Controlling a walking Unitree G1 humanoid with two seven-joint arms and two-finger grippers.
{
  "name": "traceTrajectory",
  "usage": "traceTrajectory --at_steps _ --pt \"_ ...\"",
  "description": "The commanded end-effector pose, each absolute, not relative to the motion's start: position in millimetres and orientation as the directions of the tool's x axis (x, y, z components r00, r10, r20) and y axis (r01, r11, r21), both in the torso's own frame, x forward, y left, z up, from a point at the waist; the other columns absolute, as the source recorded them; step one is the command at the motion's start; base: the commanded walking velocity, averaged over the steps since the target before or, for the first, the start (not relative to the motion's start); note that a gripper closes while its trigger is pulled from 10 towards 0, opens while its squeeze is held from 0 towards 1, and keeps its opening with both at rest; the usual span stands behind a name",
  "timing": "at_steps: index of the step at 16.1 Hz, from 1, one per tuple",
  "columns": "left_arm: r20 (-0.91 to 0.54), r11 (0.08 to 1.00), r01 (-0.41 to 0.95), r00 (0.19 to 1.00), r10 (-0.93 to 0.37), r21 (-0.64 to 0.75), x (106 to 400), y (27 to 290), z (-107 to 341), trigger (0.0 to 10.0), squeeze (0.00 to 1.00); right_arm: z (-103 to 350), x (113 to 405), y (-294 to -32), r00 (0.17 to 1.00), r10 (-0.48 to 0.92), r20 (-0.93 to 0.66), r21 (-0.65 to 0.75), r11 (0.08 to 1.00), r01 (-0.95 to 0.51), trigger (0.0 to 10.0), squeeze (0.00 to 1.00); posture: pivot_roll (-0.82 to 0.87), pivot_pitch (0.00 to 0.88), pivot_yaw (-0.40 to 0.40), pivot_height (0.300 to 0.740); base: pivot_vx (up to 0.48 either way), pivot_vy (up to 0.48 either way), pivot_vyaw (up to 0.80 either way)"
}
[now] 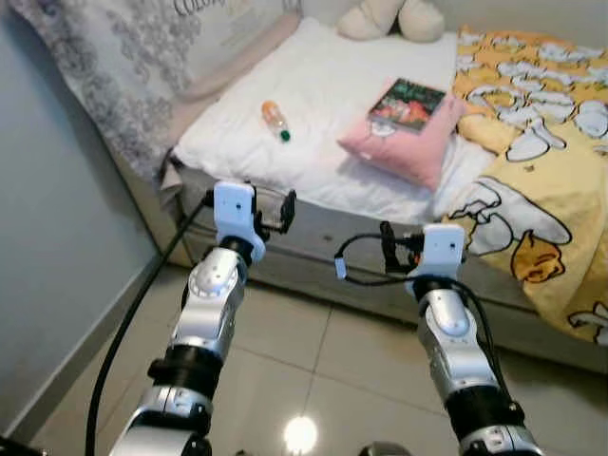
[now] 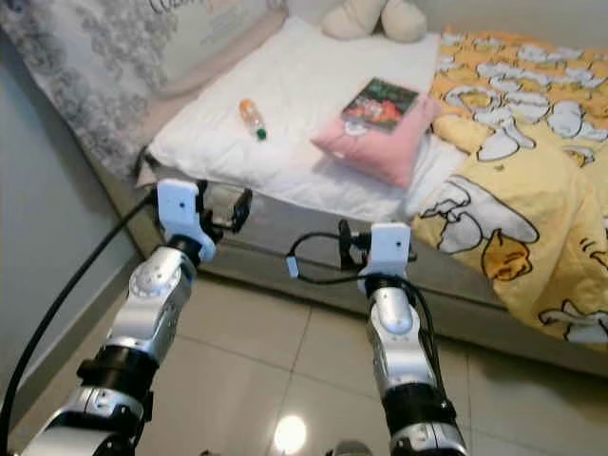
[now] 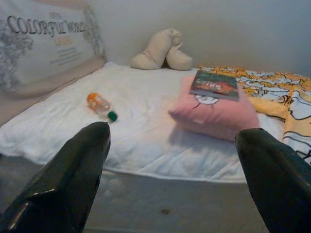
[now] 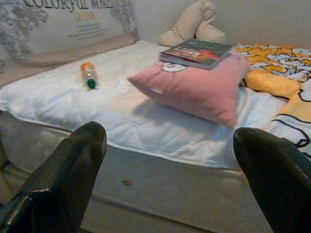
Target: Clean up the room
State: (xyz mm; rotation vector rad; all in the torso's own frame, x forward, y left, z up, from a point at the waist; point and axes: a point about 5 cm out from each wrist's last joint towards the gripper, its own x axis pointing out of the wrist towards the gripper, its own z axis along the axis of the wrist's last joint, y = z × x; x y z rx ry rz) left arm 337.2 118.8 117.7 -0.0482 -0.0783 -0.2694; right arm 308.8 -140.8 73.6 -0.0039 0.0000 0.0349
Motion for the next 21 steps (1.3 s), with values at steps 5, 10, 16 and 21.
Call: traceTrajectory --at_steps 5,10,16,21 --pt "0.063 0.969 0.243 0.969 -0.241 -0.041 339 128 113 10.0 0.0 80 321 -136 0.999 0.051 -0.01 0.013 0.999 -0.051 10.0 0.0 -0.17 0.0 0.034 0.74 0.172 0.4 -0.12" --pt "0.043 0.967 0.25 0.967 -0.252 0.056 342 123 112 10.0 0.0 76 318 -135 0.999 0.046 -0.008 0.003 0.999 -0.046 10.0 0.0 -0.17 0.0 0.036 0.74 0.119 0.151 -0.3" --pt "0.08 0.986 0.168 0.983 -0.167 -0.005 341 136 114 10.0 0.0 86 311 -157 0.995 -0.039 0.092 0.013 0.999 0.038 10.0 0.0 -0.17 0.0 0.032 0.74 0.315 0.0 0.0" --pt "0.109 0.934 0.343 0.929 -0.353 0.099 331 100 116 10.0 0.0 77 302 -164 0.996 -0.047 0.078 -0.029 0.998 0.049 10.0 0.0 -0.16 0.0 0.035 0.74 0.48 0.0 0.0"
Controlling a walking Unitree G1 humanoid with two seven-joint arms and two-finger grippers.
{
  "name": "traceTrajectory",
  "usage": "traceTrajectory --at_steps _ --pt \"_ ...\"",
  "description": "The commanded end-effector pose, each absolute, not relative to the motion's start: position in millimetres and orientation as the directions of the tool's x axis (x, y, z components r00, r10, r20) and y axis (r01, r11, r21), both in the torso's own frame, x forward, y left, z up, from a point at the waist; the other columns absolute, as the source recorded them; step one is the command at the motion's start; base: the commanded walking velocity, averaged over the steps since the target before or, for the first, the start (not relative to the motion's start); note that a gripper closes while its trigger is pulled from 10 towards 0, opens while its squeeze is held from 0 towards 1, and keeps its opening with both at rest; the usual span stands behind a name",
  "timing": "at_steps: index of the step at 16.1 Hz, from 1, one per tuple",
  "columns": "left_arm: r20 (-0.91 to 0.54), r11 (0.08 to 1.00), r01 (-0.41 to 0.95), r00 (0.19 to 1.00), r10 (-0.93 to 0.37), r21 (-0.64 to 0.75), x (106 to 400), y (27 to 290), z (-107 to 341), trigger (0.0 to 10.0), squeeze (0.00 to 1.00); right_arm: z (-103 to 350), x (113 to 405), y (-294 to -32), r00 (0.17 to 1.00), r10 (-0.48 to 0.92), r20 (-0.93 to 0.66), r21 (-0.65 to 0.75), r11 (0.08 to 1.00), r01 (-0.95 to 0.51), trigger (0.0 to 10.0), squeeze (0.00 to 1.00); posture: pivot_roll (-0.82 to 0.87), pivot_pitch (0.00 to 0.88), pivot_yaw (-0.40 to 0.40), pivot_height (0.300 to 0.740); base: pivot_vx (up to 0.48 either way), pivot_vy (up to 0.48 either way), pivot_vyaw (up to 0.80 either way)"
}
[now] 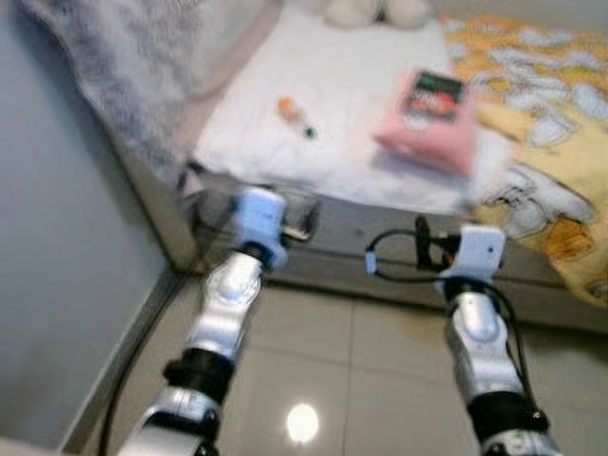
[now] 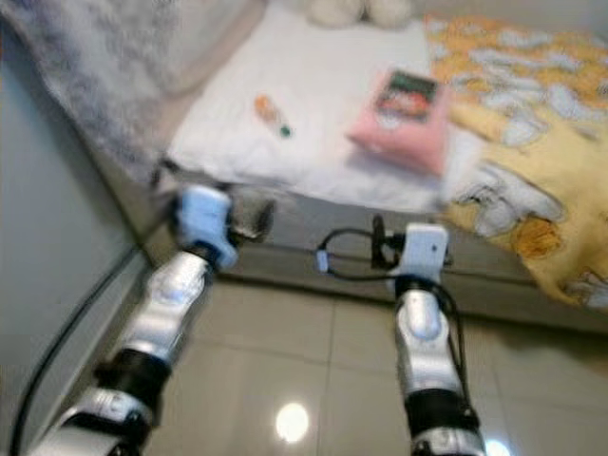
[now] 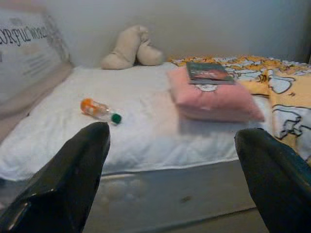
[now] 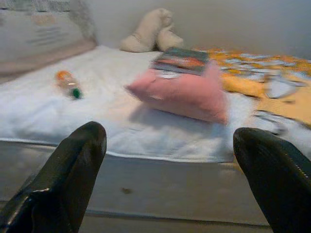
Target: Clean up the room
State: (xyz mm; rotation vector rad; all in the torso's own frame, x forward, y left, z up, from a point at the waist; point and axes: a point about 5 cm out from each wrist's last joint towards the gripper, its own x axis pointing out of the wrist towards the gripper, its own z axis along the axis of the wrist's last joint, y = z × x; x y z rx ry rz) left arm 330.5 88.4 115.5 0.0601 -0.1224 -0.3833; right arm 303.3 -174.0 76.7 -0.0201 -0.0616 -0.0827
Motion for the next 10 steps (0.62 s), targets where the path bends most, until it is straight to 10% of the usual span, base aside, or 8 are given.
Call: traceTrajectory --at_steps 1,10 --pt "0.102 0.937 0.342 0.932 -0.348 0.078 330.5 98.7 114.6 10.0 0.0 73.2 296.9 -163.6 0.997 -0.038 0.068 -0.033 0.999 0.041 10.0 0.0 -0.16 0.0 0.034 0.74 0.48 0.0 0.0" --pt "0.079 0.947 0.318 0.944 -0.32 0.038 330.5 101.6 109.9 10.0 0.0 64.2 288.9 -165.3 1.0 0.014 0.008 -0.022 1.0 -0.014 10.0 0.0 -0.16 0.0 0.027 0.74 0.48 0.0 0.0"
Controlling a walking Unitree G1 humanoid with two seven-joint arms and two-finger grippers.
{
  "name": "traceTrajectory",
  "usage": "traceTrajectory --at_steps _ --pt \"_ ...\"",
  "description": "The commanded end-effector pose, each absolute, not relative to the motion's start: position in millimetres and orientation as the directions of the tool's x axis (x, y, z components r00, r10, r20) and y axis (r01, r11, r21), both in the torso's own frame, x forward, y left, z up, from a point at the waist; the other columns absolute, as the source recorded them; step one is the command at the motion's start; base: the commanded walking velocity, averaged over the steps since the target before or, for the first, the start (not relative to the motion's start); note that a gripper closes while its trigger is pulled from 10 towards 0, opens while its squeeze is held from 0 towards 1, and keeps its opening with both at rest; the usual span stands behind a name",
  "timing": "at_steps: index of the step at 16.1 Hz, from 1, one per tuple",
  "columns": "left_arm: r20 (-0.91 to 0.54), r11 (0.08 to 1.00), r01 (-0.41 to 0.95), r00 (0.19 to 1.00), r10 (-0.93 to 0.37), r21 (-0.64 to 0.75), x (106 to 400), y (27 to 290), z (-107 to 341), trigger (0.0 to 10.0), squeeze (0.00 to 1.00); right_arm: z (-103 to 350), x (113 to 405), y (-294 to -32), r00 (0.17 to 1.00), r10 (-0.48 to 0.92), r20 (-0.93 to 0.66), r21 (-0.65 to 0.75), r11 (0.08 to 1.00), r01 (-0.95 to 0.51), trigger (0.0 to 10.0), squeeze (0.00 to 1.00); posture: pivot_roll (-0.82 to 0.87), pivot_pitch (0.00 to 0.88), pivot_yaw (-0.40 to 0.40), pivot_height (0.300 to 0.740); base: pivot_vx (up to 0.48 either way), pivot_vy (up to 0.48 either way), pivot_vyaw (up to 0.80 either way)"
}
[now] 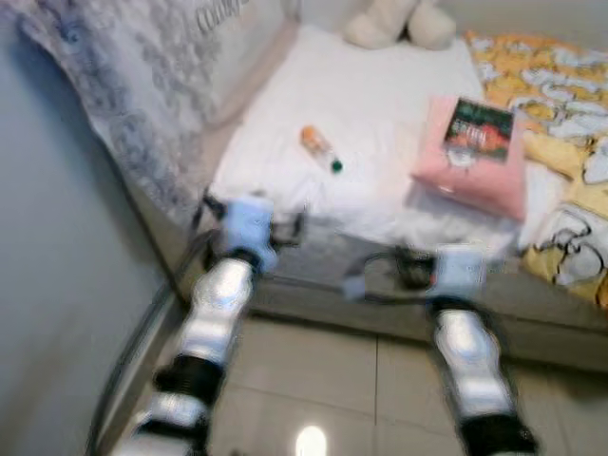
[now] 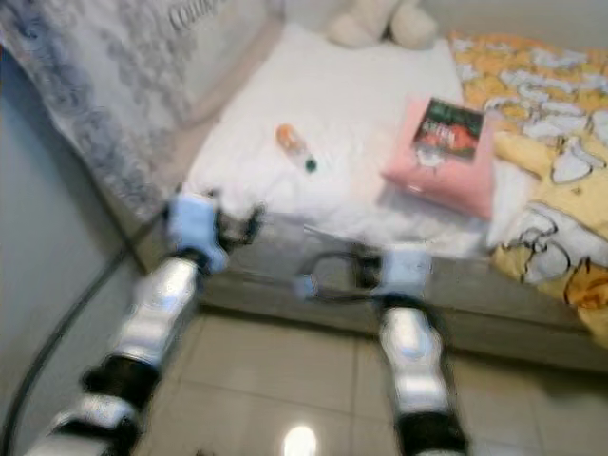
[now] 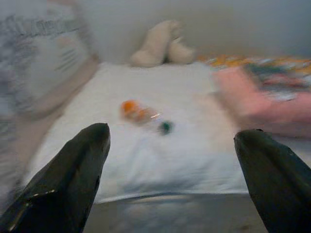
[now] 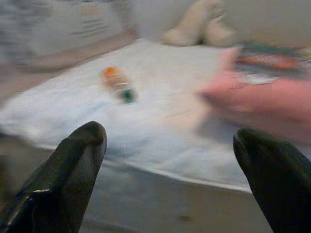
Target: Clean up the room
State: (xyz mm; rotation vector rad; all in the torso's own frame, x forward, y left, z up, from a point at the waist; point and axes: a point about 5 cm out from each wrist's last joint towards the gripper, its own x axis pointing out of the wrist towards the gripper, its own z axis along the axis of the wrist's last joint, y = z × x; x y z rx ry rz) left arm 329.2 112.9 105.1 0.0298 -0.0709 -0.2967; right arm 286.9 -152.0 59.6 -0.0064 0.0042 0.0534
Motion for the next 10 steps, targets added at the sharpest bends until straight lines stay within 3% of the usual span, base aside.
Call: traceTrajectory --at_steps 1,5,10 --pt "0.077 0.946 0.322 0.943 -0.324 0.038 330 100 110 10.0 0.0 65 290 -161 0.999 0.042 0.007 -0.013 0.999 -0.042 10.0 0.0 -0.16 0.0 0.027 0.74 0.48 0.0 0.0" --pt "-0.002 0.908 0.404 0.914 -0.407 0.114 328 89 101 10.0 0.0 68 290 -139 0.977 0.215 0.01 -0.055 0.975 -0.214 10.0 0.0 -0.16 0.0 0.026 0.74 0.48 0.0 0.0" --pt "0.005 0.917 0.391 0.92 -0.392 0.074 331 89 104 10.0 0.0 67 289 -148 0.988 0.152 0.009 -0.05 0.987 -0.152 10.0 0.0 -0.17 0.0 0.031 0.74 0.48 0.0 0.0"
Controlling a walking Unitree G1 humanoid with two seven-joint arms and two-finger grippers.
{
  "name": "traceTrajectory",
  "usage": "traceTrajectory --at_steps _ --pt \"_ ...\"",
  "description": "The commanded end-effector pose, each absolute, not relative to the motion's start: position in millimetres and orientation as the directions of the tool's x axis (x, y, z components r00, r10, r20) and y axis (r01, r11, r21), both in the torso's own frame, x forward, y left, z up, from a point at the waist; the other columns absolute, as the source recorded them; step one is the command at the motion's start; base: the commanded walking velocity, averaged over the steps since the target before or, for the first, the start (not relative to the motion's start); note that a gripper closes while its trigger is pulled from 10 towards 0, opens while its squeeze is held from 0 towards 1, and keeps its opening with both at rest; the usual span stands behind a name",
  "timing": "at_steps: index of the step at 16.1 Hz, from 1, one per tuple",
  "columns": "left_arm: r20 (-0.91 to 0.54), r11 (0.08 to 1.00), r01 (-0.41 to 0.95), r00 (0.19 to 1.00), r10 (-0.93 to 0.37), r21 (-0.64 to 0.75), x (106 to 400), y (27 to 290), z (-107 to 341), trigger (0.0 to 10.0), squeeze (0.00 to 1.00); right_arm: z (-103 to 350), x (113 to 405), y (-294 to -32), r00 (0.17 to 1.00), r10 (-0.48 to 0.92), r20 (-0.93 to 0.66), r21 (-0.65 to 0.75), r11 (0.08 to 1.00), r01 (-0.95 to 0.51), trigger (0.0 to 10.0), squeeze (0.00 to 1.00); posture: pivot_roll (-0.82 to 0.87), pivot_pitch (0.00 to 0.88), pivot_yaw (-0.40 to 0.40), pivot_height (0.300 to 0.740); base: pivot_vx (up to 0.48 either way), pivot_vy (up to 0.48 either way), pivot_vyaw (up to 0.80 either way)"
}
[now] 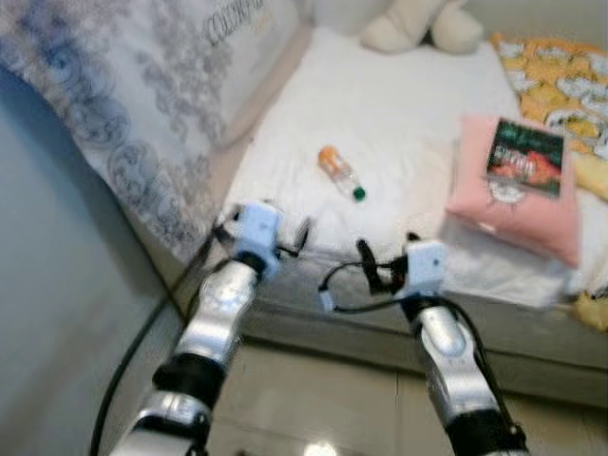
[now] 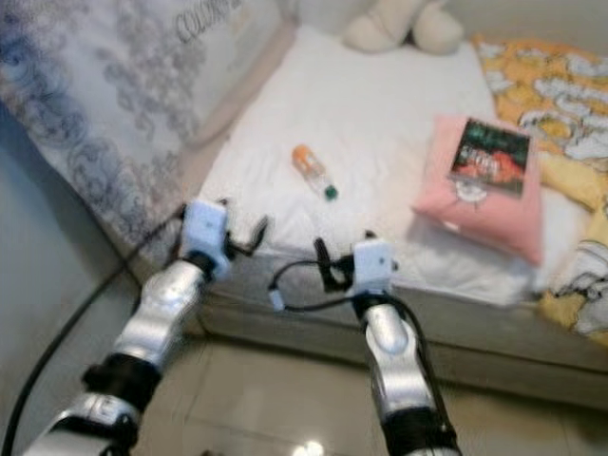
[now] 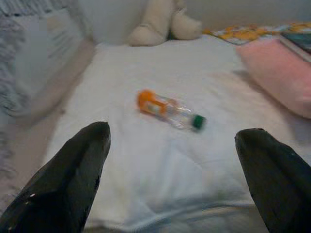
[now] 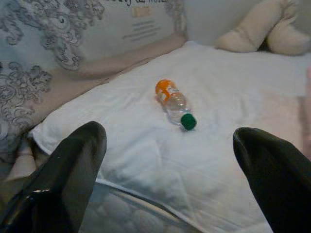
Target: Clean up the room
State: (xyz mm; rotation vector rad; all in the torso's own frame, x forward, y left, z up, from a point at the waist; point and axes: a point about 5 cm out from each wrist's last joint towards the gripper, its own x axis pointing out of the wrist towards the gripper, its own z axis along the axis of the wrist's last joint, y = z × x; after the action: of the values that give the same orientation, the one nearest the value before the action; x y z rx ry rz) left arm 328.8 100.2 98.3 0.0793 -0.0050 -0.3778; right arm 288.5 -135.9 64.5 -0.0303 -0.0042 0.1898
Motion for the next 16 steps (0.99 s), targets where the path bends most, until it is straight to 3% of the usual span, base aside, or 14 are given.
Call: traceTrajectory --at_steps 1,3,6,16 --pt "0.003 0.922 0.382 0.924 -0.383 0.062 332 90 104 10.0 0.0 70 291 -154 0.994 0.105 0.028 -0.053 0.993 -0.104 10.0 0.0 -0.17 0.0 0.032 0.74 0.48 0.0 0.0" --pt "0.007 0.937 0.349 0.937 -0.349 -0.004 334 93 105 10.0 0.0 71 290 -184 0.993 -0.12 0.02 -0.018 0.993 0.12 10.0 0.0 -0.17 0.0 0.032 0.74 0.48 0.0 0.0" --pt "-0.029 0.95 0.252 0.965 -0.261 -0.182 339 103 101 10.0 0.0 63 285 -191 0.985 -0.173 -0.008 -0.005 0.985 0.173 10.0 0.0 -0.18 0.0 0.036 0.74 0.48 0.0 0.0" --pt "0.007 0.93 0.369 0.93 -0.369 -0.005 334 85 106 10.0 0.0 63 290 -183 0.989 -0.147 -0.026 -0.022 0.989 0.147 10.0 0.0 -0.17 0.0 0.035 0.74 0.48 0.0 -0.08"
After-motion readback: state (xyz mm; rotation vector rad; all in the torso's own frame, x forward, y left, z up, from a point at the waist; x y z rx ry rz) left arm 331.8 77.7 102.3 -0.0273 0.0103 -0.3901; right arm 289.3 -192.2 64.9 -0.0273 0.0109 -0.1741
